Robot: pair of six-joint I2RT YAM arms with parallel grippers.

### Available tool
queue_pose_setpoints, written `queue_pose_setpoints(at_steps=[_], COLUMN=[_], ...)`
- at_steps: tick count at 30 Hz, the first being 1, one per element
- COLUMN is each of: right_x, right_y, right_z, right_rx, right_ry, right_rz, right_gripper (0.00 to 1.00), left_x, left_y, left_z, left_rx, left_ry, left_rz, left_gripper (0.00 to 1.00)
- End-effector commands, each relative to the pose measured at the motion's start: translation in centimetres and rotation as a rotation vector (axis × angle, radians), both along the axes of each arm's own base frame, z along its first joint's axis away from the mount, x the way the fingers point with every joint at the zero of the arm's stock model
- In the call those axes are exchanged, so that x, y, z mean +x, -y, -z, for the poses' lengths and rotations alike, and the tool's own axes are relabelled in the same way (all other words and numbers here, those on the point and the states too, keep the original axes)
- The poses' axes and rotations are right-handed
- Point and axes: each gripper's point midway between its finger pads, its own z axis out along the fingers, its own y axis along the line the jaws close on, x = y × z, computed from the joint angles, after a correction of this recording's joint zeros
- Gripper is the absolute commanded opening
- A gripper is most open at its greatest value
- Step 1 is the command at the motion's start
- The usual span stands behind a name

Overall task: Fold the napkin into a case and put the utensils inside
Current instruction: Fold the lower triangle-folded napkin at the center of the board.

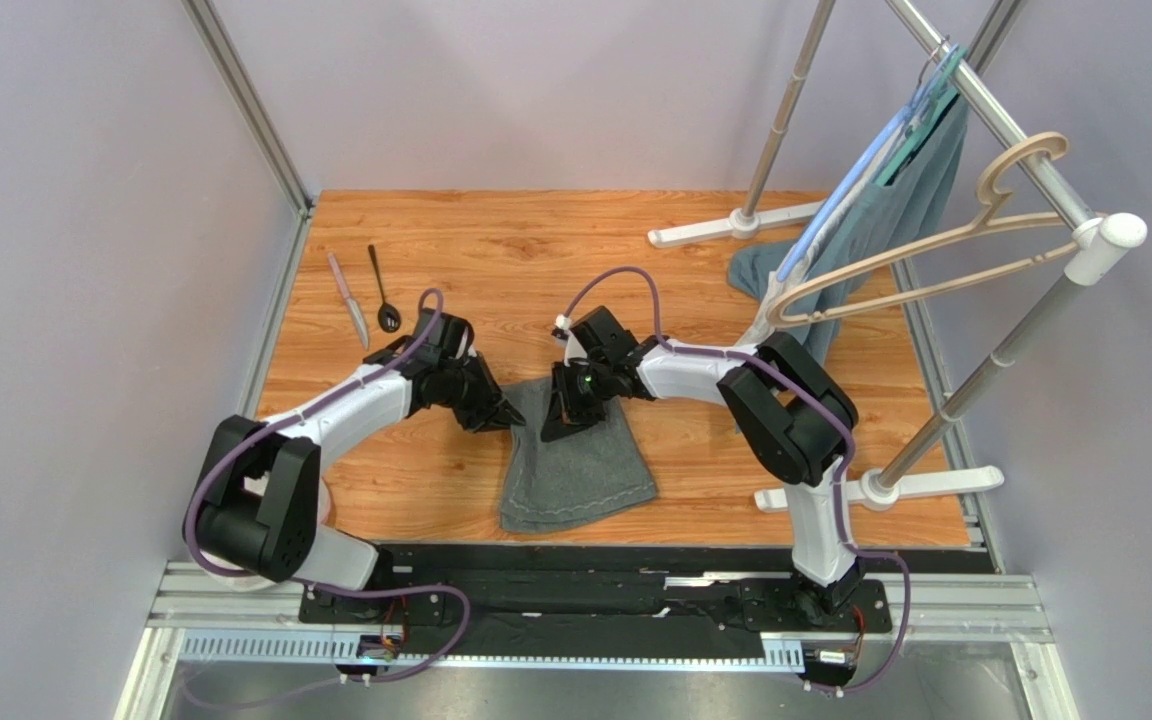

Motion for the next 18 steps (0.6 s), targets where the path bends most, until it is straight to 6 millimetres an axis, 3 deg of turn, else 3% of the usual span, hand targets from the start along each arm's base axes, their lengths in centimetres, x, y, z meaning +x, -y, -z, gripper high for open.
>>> queue_pose_setpoints(at_steps=[1, 10, 14, 18], right_x=[0.5, 1.2, 1.1, 0.8], right_y=[-0.7, -0.2, 1.1, 2.7], right_z=[0.1, -2.6, -3.5, -3.2], right_rx=[0.026, 0.091, 0.074, 0.037], right_ry=[0.014, 0.014, 0.031, 0.042], right_rz=[0.001, 0.015, 0.021, 0.035], right_gripper=[0.0, 0.0, 0.0, 0.0], left_x=[1.2, 1.8, 1.9, 2.1], left_y=[1.9, 4.5, 4.7, 5.1], left_z=[-0.7, 0.1, 0.5, 0.8], left_rx=[0.01, 0.057, 0.081, 0.089], left_ry=[0.011, -0.001, 0.0, -0.003], left_rz=[0.02, 0.083, 0.087, 0.093], left_gripper=[0.0, 0.0, 0.0, 0.0])
